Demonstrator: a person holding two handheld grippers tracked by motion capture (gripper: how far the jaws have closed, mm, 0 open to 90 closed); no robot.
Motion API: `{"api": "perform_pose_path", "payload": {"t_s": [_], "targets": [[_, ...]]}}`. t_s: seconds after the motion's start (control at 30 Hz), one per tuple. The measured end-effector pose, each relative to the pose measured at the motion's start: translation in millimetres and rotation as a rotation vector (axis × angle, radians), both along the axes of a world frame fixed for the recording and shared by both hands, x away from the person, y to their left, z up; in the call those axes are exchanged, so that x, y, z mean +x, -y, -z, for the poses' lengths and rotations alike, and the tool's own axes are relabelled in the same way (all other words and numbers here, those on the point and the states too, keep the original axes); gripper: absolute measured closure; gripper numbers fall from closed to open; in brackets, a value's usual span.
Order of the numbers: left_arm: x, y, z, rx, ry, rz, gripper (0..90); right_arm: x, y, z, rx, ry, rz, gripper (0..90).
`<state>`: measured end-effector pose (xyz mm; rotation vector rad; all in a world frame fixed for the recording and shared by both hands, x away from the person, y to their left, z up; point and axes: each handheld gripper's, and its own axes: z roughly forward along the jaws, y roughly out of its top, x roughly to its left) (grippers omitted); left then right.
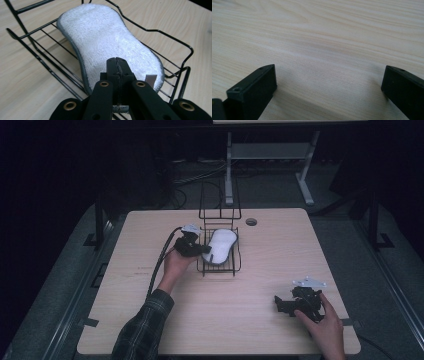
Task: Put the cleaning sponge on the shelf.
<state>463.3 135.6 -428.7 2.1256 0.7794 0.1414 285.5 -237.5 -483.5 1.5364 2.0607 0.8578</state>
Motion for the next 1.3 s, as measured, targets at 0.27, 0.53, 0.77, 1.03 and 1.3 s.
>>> {"api": "perform_pose_path", "payload": {"t_s": [0.27, 0.53, 0.77, 1.03, 1.3], "targets": [[-6.5, 7.8, 1.5, -0.016, -0.001, 0.028, 89.7, 0.0, 0.0, 0.0, 0.0, 0.0, 0.0, 0.0], [-11.8, 14.0, 3.0, -0.039, -0.002, 0.045, 89.7, 0.0, 0.0, 0.0, -0.001, 0.0, 0.0, 0.0], [-14.1, 4.9, -5.7, -0.05, 0.012, 0.044, 89.6, 0.0, 0.0, 0.0, -0.001, 0.0, 0.0, 0.0], [-21.6, -6.1, -14.0, -0.037, 0.005, 0.037, 85.1, 0.0, 0.1, 0.0, -0.001, 0.0, -0.001, 0.0], [-29.9, -15.4, -22.0, 0.017, 0.02, 0.013, 59.2, 0.0, 0.1, 0.0, -0.001, 0.0, -0.001, 0.0]]}}
